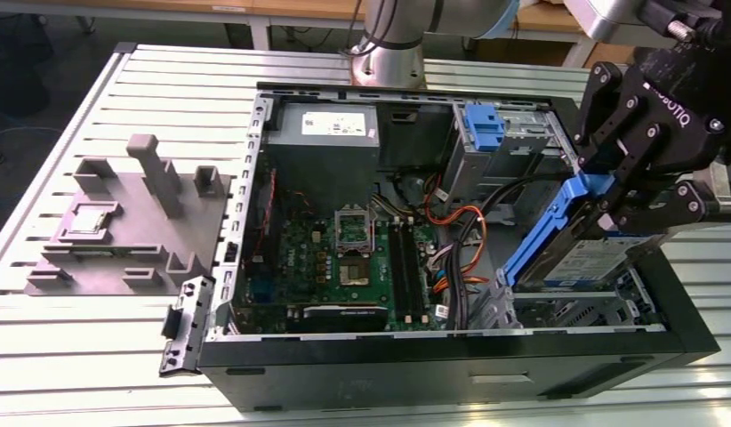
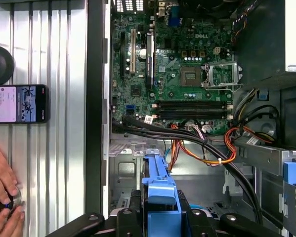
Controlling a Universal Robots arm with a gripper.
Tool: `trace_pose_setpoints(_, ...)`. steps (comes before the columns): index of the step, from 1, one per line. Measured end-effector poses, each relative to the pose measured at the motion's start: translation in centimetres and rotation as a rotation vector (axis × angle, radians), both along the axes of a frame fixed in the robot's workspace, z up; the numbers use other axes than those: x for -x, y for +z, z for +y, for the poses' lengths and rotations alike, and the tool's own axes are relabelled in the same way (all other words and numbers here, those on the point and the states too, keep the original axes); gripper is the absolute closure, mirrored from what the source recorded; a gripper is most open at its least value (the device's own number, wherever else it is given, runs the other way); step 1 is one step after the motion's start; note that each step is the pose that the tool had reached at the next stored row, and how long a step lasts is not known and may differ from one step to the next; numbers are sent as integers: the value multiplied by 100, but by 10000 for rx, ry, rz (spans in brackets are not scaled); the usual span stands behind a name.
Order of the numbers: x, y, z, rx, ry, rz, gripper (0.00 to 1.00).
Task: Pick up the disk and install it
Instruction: 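Insert the disk into the insertion slot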
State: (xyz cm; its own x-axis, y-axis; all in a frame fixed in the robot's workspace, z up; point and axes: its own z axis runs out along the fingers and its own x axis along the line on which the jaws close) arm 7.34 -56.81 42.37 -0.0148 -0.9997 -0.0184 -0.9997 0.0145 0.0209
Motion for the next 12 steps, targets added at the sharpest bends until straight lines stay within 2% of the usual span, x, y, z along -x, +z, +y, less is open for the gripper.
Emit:
trace_pose_setpoints(7, 0, 0, 0, 1, 0, 0, 62)
trace_pose_setpoints(8, 0, 0, 0, 2, 0, 0, 56)
trace_pose_setpoints(9, 0, -4, 0, 2, 0, 0, 56)
trace_pose_setpoints(10, 0, -16, 0, -3, 1, -2, 50)
trace_pose_setpoints(12, 0, -52, 0, -1, 0, -4, 50)
